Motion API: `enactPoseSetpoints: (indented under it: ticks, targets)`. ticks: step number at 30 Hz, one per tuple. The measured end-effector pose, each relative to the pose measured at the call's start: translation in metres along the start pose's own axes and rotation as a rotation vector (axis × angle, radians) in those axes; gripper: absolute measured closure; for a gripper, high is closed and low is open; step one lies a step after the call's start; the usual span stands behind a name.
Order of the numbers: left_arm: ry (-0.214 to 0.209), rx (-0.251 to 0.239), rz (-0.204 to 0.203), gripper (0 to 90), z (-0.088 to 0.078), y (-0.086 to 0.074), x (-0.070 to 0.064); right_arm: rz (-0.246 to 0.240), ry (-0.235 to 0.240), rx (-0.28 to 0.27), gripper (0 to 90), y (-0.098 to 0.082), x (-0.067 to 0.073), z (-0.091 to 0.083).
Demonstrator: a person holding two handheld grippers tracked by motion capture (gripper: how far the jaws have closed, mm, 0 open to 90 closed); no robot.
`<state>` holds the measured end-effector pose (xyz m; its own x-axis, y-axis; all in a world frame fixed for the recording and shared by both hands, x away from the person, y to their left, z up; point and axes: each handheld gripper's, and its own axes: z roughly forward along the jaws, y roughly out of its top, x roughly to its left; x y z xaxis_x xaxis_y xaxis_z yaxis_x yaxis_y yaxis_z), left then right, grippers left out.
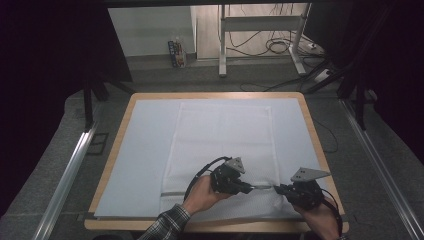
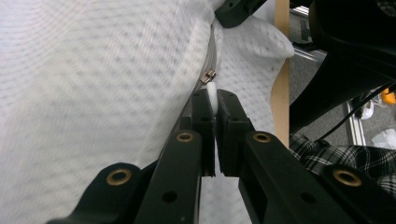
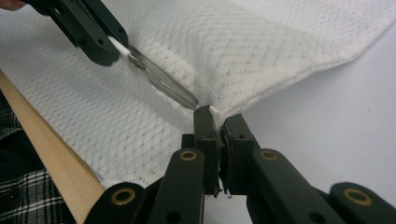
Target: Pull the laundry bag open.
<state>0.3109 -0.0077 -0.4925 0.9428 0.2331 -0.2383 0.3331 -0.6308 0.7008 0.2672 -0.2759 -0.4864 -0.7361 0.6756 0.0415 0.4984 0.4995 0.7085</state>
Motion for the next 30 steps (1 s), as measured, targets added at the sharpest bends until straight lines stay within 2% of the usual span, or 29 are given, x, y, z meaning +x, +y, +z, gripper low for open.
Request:
enactPoseSetpoints:
  ticks: [6,8,9,11,16,30]
  targets:
    - [0.004,-0.002,0.002,87.5,-0.004,-0.004,-0.001,-0.001,0.0,0.002,85.3,0.0,0.0,0.001]
    - [0.004,-0.003,-0.001,87.5,-0.006,-0.006,0.0,-0.006,-0.012,0.008,85.3,0.0,0.0,0.001]
    - [0.009,-0.005,-0.001,87.6,-0.007,-0.007,0.0,0.006,0.002,-0.001,85.2,-0.001,-0.001,0.001]
    - [0.012,-0.01,-0.006,87.5,-0.01,-0.009,0.001,0.0,-0.016,0.005,85.2,-0.001,-0.001,0.0]
    - [0.02,-0.006,-0.003,87.5,-0.014,-0.013,0.0,-0.004,-0.022,0.009,85.2,-0.001,-0.001,0.001]
    - [0.036,-0.034,-0.038,87.5,-0.032,-0.029,0.0,0.005,-0.025,0.011,85.1,-0.003,-0.003,0.001]
